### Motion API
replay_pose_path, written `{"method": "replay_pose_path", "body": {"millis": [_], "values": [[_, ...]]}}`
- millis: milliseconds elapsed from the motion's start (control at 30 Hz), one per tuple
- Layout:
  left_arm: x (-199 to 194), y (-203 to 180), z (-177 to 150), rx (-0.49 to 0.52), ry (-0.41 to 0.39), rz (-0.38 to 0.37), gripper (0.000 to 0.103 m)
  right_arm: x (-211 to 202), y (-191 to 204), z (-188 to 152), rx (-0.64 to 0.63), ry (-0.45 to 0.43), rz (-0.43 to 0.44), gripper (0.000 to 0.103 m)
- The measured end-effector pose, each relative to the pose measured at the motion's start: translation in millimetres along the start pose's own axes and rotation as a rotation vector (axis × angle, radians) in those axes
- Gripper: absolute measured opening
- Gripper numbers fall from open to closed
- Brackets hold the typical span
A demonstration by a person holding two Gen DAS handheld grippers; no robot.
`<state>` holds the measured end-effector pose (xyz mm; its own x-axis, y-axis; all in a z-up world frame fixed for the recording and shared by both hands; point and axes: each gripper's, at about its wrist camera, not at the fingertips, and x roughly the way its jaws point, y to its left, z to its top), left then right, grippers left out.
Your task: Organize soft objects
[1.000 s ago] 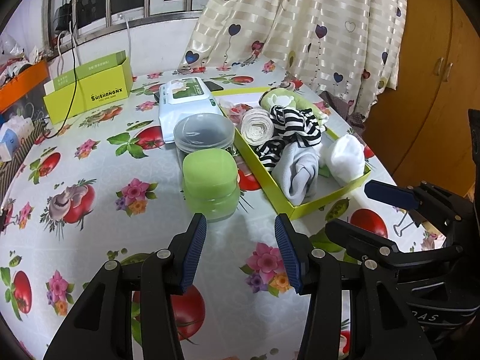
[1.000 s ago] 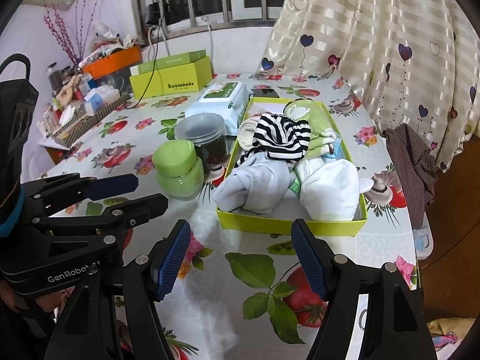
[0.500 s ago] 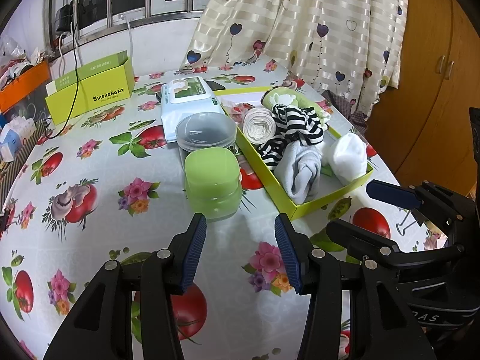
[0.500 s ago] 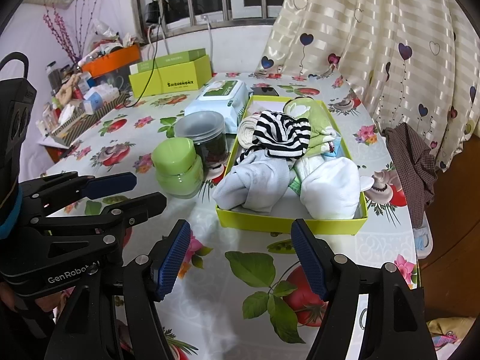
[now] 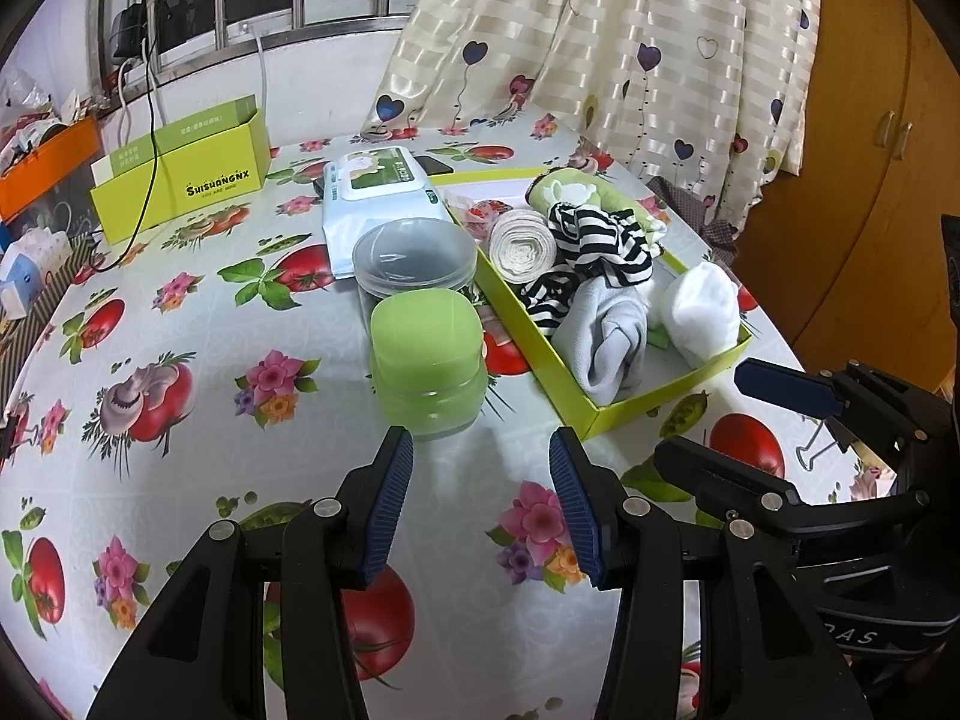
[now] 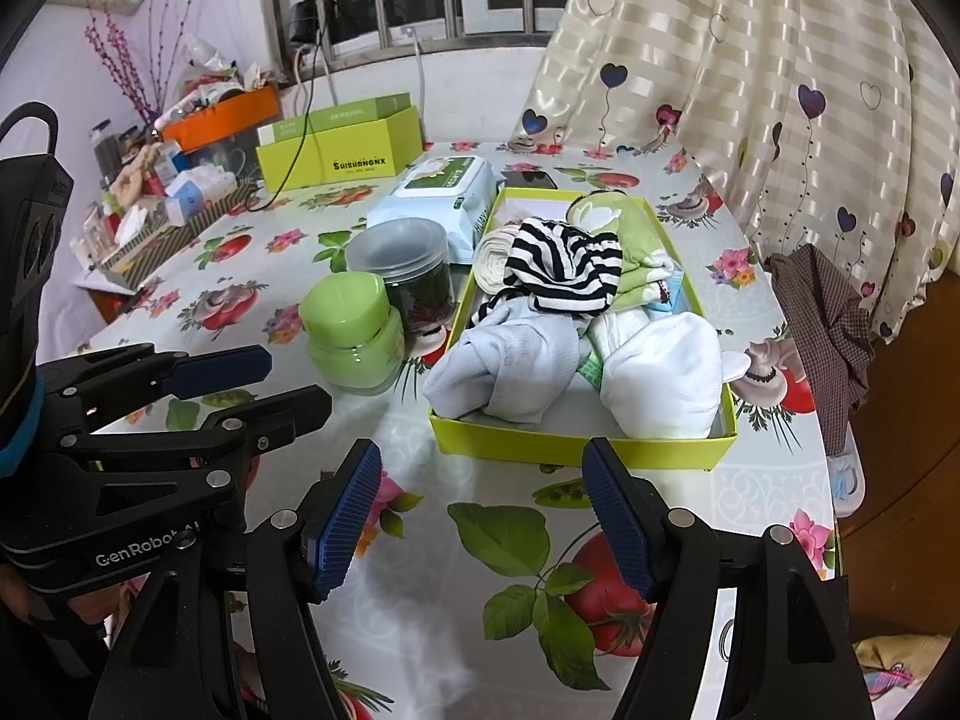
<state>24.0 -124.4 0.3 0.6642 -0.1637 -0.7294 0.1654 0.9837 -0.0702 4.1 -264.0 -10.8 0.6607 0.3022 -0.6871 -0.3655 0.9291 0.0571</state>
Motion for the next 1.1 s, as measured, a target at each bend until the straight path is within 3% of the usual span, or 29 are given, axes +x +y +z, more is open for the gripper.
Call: {"method": "replay_pose_path", "body": {"millis": [1100], "values": [[3.2, 2.3, -1.3, -0.003, -0.01, -0.005, 0.048, 0.9, 0.5, 0.5, -0.001, 0.0, 0.001, 0.07]]}}
